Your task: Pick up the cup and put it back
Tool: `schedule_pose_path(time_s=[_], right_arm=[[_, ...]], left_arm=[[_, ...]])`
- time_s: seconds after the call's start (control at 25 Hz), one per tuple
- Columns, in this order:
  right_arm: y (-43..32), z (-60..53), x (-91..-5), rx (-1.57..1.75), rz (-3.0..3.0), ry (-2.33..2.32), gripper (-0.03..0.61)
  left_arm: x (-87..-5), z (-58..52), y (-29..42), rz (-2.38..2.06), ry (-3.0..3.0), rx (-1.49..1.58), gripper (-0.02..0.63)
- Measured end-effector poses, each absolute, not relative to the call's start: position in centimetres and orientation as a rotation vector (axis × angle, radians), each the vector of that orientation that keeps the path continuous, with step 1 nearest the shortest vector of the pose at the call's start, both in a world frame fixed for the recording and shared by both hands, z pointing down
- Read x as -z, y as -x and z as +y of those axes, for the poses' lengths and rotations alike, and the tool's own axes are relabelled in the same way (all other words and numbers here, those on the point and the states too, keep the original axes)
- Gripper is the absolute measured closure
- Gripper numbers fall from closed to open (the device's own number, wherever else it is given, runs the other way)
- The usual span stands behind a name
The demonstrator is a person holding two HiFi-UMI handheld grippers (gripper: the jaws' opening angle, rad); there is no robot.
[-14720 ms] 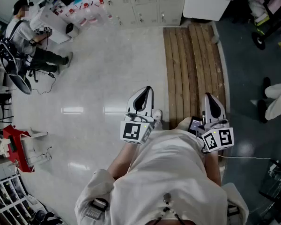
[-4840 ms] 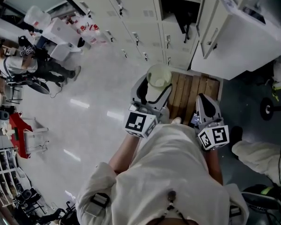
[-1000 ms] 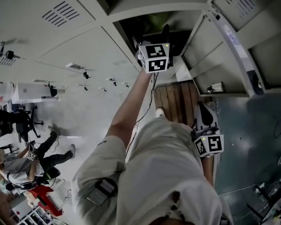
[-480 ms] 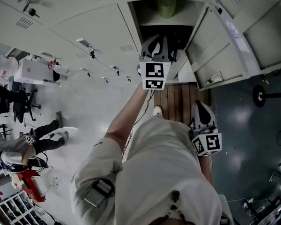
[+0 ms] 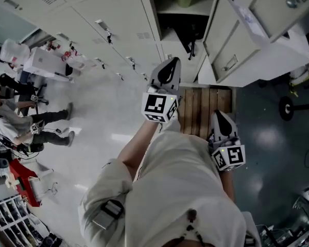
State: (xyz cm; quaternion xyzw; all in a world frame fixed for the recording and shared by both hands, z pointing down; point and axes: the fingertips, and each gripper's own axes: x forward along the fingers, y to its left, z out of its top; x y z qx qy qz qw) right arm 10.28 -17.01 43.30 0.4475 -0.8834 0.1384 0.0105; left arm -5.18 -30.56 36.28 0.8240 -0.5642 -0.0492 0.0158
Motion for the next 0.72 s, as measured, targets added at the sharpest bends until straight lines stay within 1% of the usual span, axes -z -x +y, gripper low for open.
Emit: schedule_pose_path(time_s=[0.2,0.4,0.72], right_arm=[[-11.7,-13.1,-43.5,-0.431,-2.783,-1.346,0.552],[-12.0,-10.3,-42.6,-0.397,-2.839,-1.298,0.552],[-10.3,-7.7,-41.5,-0.326,-2.925,-1.194,0.552]], left_arm=[[-36.8,-22.7,2.6,-1.699,-2.573,0.111,0.606],[-37.5,-15.6,1.9,-1.713,-2.553,0.073,0.606],[-39.9,-6.2,0.6,-1.771,-2.452,0.084,0.606]])
